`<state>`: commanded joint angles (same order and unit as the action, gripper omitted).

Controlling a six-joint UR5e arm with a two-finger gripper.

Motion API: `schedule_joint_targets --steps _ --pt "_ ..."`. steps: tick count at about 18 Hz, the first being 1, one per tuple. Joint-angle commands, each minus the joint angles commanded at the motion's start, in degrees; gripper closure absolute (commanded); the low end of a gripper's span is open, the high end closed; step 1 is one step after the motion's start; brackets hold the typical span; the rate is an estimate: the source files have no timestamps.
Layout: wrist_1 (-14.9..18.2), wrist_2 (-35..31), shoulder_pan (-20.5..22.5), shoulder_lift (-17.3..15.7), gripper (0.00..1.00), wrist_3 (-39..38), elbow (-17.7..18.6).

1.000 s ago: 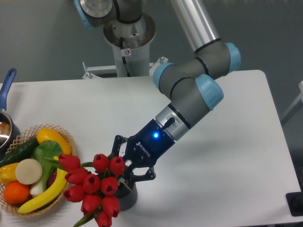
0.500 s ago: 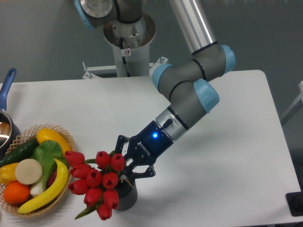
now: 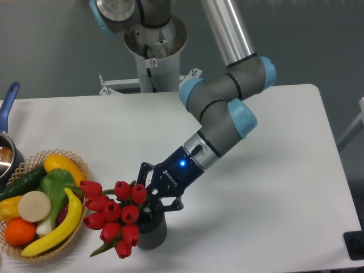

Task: Insert the flowers into the vase
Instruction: 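Hold the tulips in the vase and settle the stems lower, then open the gripper to release the tulips in the vase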

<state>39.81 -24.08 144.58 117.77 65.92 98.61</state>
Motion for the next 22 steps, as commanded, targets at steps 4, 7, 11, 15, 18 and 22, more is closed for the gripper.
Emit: schedule_joint_targets --steps 4,7,11,15,18,22 --pt "0.00 0.00 0.26 -0.09 0.71 -0.09 0.18" --pt "0.00 0.00 0.44 -0.53 0.46 -0.09 0.18" --pt "0.00 0.00 0.61 -0.70 0.12 -0.09 0.26" --pt "0.00 0.00 1.05 -1.41 0.05 -0.09 0.88" --pt "0.00 0.00 1.58 -2.20 0.03 -0.09 1.32" --pt "0.09 0.00 2.81 -3.42 0.00 -0.09 1.76"
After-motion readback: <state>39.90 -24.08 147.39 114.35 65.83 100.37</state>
